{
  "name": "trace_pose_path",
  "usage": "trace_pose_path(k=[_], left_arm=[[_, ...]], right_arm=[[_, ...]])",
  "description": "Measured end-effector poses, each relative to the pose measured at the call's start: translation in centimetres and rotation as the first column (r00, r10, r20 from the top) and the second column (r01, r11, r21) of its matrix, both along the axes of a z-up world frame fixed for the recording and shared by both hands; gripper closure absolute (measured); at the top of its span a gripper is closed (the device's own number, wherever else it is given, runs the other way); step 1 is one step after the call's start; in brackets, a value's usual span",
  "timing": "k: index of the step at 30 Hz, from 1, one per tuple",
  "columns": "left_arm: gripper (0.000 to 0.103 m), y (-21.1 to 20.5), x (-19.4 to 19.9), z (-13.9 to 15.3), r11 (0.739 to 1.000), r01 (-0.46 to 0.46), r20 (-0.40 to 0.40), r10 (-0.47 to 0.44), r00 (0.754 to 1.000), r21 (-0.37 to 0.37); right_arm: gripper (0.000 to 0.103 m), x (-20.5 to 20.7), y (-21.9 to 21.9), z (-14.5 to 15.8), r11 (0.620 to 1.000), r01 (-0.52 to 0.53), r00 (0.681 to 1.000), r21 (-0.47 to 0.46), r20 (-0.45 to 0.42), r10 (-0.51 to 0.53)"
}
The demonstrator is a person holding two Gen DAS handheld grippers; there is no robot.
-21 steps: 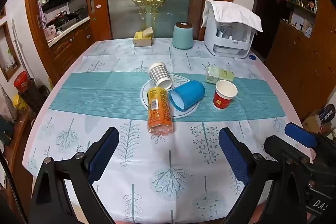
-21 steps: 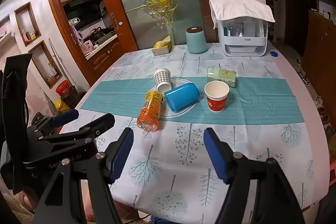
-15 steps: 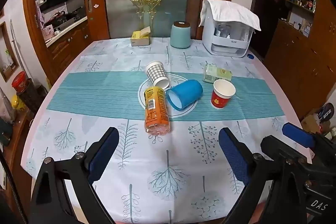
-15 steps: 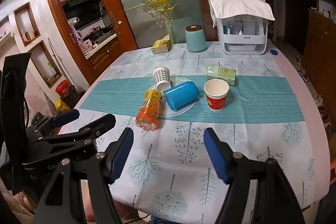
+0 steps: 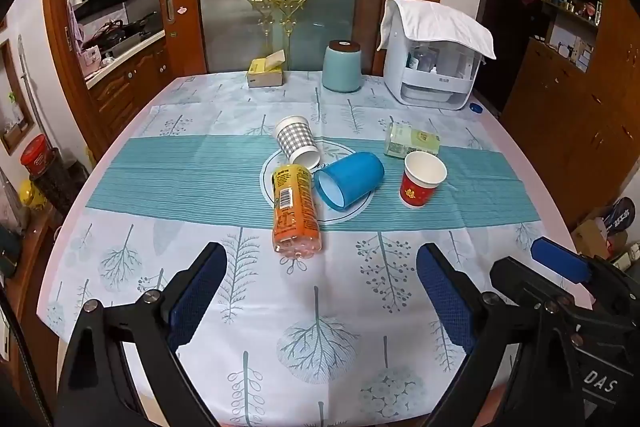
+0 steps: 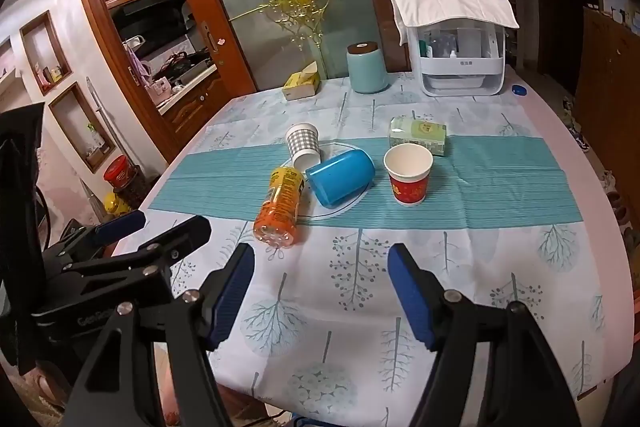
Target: Flip cup upright
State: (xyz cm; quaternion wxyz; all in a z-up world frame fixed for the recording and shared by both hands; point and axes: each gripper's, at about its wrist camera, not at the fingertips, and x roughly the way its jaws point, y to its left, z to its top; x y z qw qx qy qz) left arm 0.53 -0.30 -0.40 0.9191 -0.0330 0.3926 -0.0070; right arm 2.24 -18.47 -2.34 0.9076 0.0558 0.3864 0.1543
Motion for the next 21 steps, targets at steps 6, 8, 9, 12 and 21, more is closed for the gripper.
trace_pose_path(k=[6,8,9,12,21], left_arm=[[0.008,-0.28,-0.09,0.08,1.0,0.004,0.002,-0.004,1.0,0.01],[0.008,-0.23,-0.11,0.12,1.0,0.003,0.001,-0.003,1.0,0.007],[0.008,-0.23,-0.13,0.11,1.0,0.003,0.002,-0.003,1.0,0.006],[0.008,-0.3,-0.11,0.11,1.0,0.001,0.002,-0.001,1.0,0.01],[0.008,-0.22,-0.13,0.38,1.0,0.002,-0.003,-0.002,1.0,0.01]], right_arm=[[0.033,0.22,-0.25,-0.16,1.0,0.019,1.0,-0.015,0.004,-0.019],[0.033,0.37,-0.4,-0.24,1.0,0.022,1.0,-0.013,0.002,-0.022],[0.033,0.42,-0.45,-0.27,1.0,0.024,1.0,-0.011,-0.001,-0.024],[0.033,0.61,-0.58,-0.34,0.999,0.03,1.0,-0.011,0.0,-0.03],[0.033,0.7,-0.62,-0.34,1.0,0.03,1.0,-0.01,0.001,-0.03]])
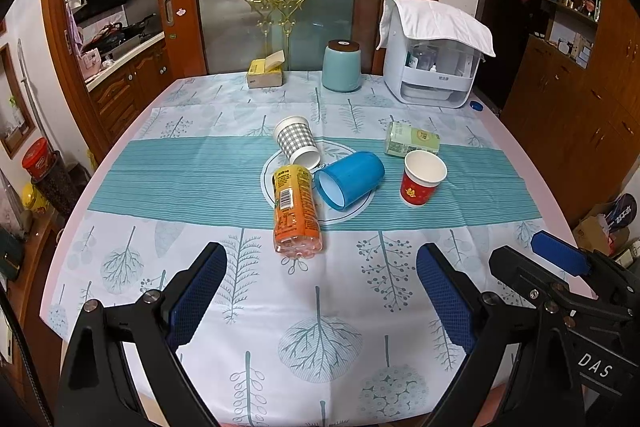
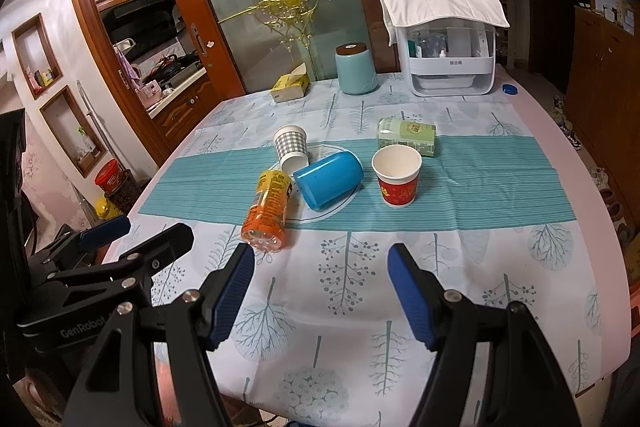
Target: Flip cup upright
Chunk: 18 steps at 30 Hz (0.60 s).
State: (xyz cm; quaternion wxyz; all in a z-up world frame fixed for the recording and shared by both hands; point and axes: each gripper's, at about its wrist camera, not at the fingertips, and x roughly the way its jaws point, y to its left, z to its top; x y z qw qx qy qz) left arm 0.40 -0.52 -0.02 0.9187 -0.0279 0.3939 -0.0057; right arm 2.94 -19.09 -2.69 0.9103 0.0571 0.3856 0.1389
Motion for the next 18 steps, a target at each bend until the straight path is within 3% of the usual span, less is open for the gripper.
trace_pose_path(k=[18], left_arm=[[0.008,0.14,-0.04,0.2,1.0,0.0,0.0,0.0,1.0,-0.005]], right_arm=[[0.033,0.46,0.15,0.41,1.0,-0.003,1.0,0.004,0.007,0.003]])
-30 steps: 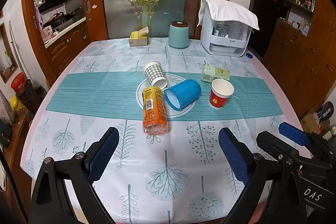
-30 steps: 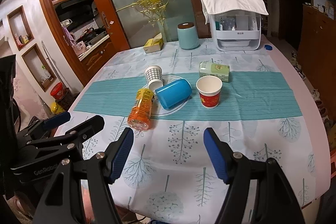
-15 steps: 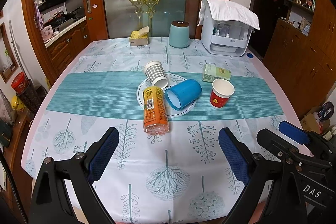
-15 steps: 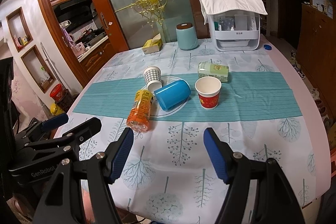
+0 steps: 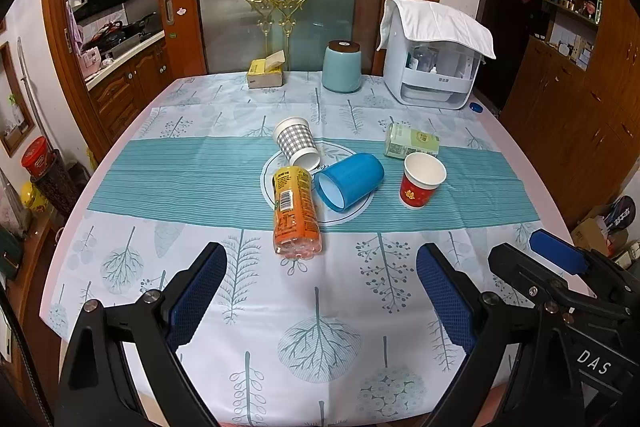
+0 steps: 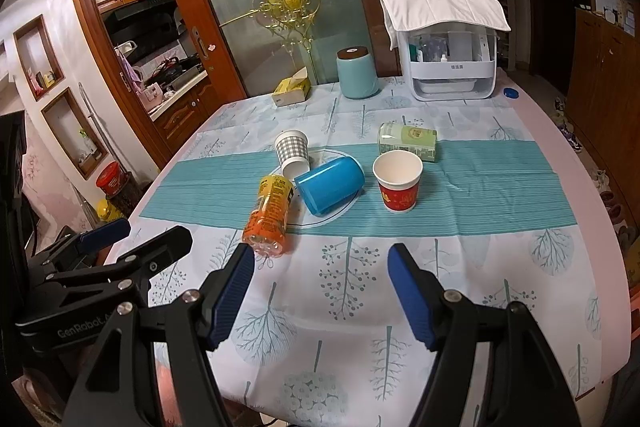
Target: Flip cup upright
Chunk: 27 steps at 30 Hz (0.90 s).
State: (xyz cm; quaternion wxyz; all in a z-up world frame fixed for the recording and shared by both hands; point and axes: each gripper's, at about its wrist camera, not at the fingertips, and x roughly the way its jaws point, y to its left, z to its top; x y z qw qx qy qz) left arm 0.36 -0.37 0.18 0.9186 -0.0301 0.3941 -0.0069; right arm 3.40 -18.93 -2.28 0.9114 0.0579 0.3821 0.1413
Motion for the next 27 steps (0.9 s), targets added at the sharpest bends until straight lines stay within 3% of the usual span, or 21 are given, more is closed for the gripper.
trace_pose_path(k=[27], left_arm=[[0.008,0.4,1.5,-0.6,1.0,-0.015,-0.022,0.015,1.0,0.008]], right_arm=[[0.033,1.4,0.4,-0.2,1.0,-0.004,1.0,-0.021,0.016,0.004]])
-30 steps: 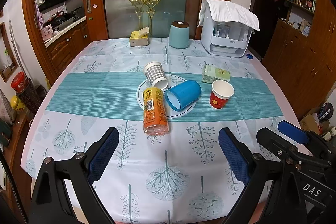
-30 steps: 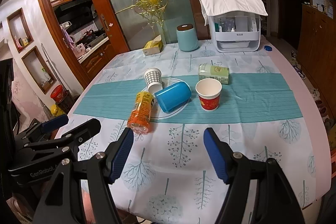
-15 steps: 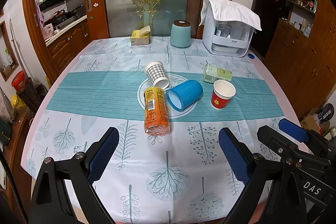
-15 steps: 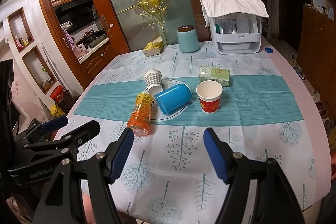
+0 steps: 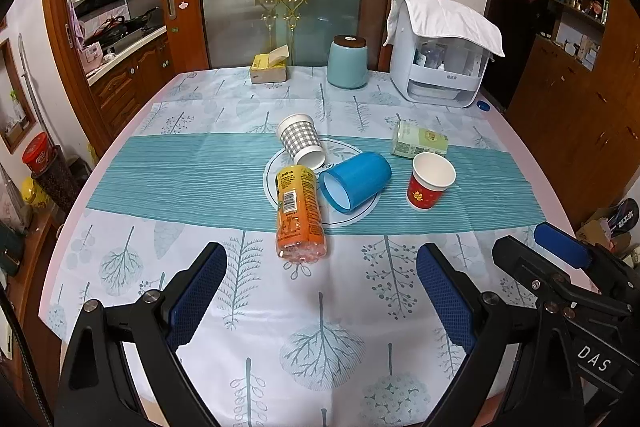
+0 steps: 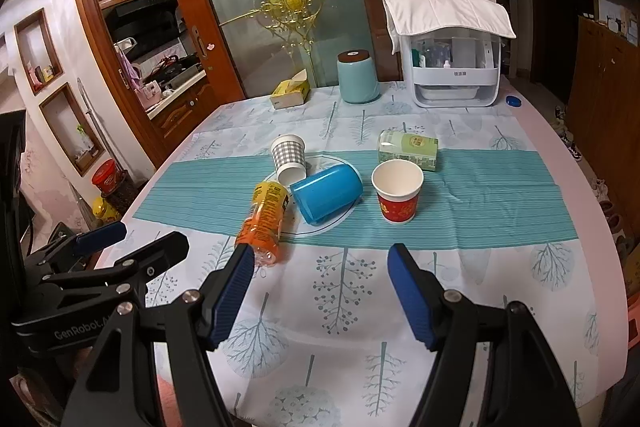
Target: Flip cup upright
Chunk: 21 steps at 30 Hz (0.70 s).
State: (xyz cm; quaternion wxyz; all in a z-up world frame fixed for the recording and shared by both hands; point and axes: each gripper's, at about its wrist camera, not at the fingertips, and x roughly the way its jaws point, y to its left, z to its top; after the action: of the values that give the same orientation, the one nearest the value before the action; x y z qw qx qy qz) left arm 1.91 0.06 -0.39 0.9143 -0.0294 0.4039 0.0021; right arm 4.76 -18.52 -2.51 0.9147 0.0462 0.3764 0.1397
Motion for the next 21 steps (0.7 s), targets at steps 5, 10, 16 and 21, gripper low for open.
trace_pose_path(k=[5,10,16,21], left_arm=[[0.008,-0.1,0.8,-0.5,1.0,-0.002,-0.016,0.002,1.0,0.001],[0.008,-0.1,2.2,-1.8,1.0,0.003,-0.043,-0.003,0.999,0.001],[0.008,0.4,4.4,-4.3,1.0,0.005,-0.098,-0.006,0.995,-0.017],[0.008,1.6,6.9,-7.1,0.998,-0.003,-0.167,-0.008,0.986,-0.065]], right_arm=[[0.033,0.6,0.0,-0.4,1.0,0.002,1.0,-0.009,-0.008,-0.002],[0.033,1.6,0.0,-1.3,1.0,0.013,1.0,-0.018,-0.009,-0.013],[0.033,3.1,0.1,-3.0,1.0,0.011,0.999,-0.024,-0.038,-0.011],[0.034,4.5,0.6,-5.1,0.999,0.007,0.997,-0.05,-0.08,-0.011]])
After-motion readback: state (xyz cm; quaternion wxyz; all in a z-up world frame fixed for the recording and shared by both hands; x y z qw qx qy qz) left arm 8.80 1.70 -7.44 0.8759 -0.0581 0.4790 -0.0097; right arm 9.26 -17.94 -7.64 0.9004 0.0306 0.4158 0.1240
